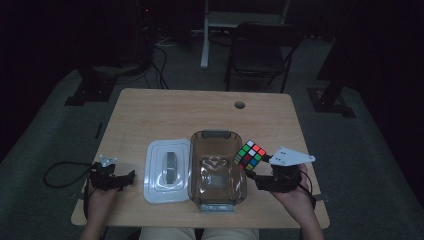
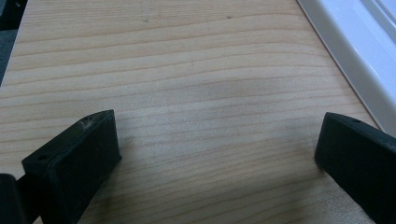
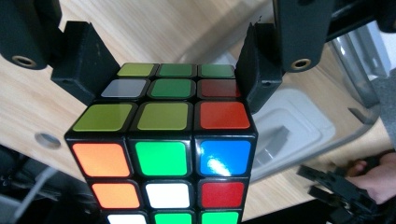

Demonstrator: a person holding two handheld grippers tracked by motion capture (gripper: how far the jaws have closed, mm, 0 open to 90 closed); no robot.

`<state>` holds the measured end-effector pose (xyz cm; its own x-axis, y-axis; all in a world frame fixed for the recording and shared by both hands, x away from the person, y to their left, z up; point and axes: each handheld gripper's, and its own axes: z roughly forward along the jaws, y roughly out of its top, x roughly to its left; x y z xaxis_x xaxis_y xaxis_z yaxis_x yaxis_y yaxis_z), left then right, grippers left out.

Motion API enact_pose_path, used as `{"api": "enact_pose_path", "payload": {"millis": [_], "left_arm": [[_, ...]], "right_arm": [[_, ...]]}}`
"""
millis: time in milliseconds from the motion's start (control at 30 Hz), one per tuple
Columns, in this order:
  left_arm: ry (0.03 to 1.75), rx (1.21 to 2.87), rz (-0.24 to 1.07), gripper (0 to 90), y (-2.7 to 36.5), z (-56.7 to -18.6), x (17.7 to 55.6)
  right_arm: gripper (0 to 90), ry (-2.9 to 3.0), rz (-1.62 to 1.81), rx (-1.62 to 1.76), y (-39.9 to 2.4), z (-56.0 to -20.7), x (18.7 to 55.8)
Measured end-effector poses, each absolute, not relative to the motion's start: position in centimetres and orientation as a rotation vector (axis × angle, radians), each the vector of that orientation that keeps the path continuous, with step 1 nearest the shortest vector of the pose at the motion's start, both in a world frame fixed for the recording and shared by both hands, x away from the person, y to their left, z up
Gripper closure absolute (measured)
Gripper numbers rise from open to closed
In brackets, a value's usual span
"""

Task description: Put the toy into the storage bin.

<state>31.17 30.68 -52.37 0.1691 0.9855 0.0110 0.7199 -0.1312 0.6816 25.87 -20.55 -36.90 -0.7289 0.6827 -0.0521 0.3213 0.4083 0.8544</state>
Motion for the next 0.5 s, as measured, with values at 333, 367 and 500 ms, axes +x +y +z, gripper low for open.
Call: {"api": "enact_pose_path", "payload": {"millis": [333,367,500], "left_arm": [[1.606,1.914,0.645,0.6,30.7,-52.4,31.2],[1.606,1.914,0.644,0.6,30.7,-52.4,31.2],[1.606,1.914,0.645,0.6,30.7,-52.4,31.2]], "right_arm": [[34.3,2.455,1.232,0.673,-17.0,-37.0,26.3],[34.3,2.468,1.223,0.661,-16.7,-37.0,26.4],[34.3,2.551,1.173,0.606,-15.6,-37.3,26.7]]}}
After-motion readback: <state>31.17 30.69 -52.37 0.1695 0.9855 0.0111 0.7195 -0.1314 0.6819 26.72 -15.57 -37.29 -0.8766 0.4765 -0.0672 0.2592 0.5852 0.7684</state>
